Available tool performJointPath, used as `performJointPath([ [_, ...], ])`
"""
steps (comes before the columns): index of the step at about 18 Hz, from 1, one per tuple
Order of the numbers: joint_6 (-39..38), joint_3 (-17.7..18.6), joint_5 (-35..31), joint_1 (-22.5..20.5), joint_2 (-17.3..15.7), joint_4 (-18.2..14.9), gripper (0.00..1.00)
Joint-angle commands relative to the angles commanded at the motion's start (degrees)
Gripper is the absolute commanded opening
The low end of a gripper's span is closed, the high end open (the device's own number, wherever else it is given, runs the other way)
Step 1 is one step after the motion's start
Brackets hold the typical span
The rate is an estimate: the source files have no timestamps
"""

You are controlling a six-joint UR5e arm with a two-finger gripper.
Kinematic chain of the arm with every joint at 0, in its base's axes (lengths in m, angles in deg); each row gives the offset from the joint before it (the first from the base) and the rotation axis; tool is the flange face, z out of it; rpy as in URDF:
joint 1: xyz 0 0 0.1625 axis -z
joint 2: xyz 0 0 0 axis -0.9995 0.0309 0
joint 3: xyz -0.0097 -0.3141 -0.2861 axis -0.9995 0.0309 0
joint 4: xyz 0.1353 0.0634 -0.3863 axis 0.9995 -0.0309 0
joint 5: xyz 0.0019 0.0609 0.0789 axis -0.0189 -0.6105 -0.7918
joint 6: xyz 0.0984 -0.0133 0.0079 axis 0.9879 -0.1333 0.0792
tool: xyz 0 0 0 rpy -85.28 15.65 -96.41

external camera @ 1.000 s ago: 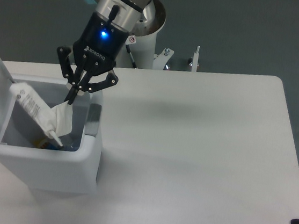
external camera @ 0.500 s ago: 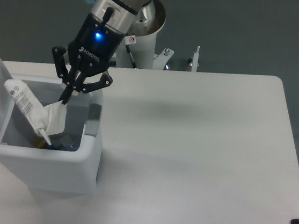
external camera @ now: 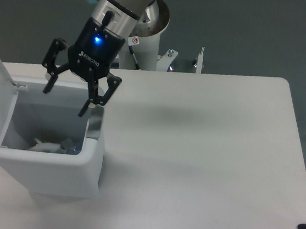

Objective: Place the trash in the trash can

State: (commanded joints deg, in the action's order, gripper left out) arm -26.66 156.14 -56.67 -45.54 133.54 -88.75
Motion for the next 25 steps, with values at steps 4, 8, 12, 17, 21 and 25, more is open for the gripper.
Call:
performJointPath([
  [4, -0.3, -3.1, 0.2, -5.0, 1.0, 0.0, 1.00],
  [8, -0.1, -4.3, 2.8, -11.2, 1.1, 0.0, 1.00],
  [12, 0.9, -5.0, 4.4, -15.0, 2.1, -0.1, 1.00],
  [17, 7.5, -5.2, 3.2, -19.2, 4.7, -0.2, 1.00],
  [21, 11.5, -4.4, -1.7, -20.9, 5.5, -0.5, 1.00],
  [25, 15.6, -4.7, -8.2, -21.7, 7.9, -0.7, 1.00],
])
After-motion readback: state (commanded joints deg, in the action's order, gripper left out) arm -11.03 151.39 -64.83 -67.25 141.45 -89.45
